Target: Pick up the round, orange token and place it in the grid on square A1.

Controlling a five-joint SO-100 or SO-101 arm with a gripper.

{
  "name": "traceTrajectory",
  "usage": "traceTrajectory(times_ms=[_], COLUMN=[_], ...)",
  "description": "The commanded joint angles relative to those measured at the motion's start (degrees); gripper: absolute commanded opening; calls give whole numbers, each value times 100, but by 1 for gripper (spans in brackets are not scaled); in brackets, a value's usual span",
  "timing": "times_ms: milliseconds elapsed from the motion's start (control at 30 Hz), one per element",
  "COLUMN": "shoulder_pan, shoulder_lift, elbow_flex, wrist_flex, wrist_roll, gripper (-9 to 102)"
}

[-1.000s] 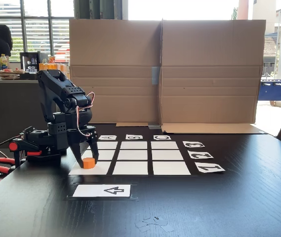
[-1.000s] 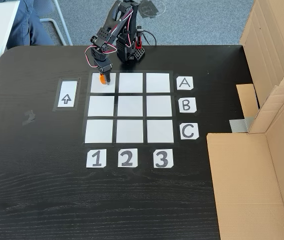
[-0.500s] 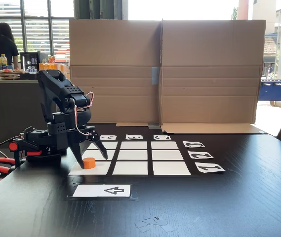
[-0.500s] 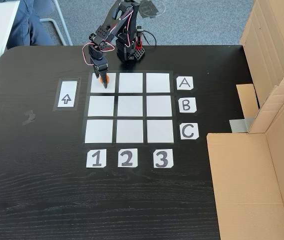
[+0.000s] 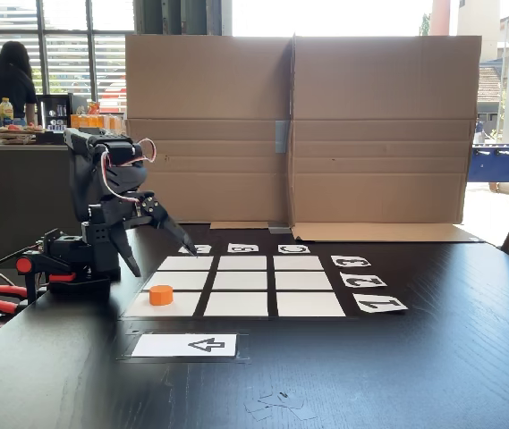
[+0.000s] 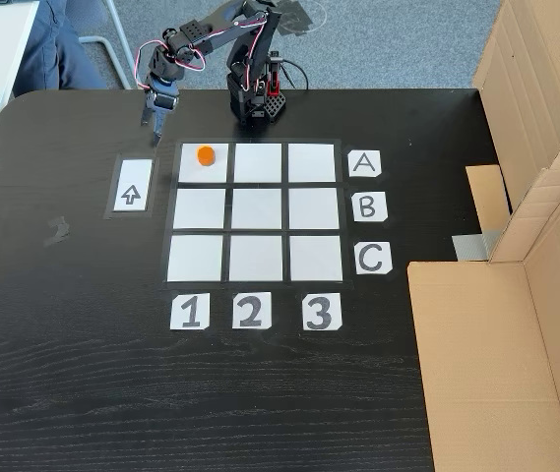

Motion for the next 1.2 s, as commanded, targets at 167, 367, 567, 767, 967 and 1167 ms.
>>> traceTrajectory(times_ms=[167,367,567,767,967,1167], shoulder_pan=[1125,1925,2610,3270,3691,3990], shoulder_lift=[1213,2320,3393,4280,5010,5722], elbow_flex=[-650,-492,176,1178,2101,3340], wrist_flex=[0,167,413,457,457,448], wrist_roll=[0,9,18,-18,-70,-475], gripper=[41,33,23,12,4,1])
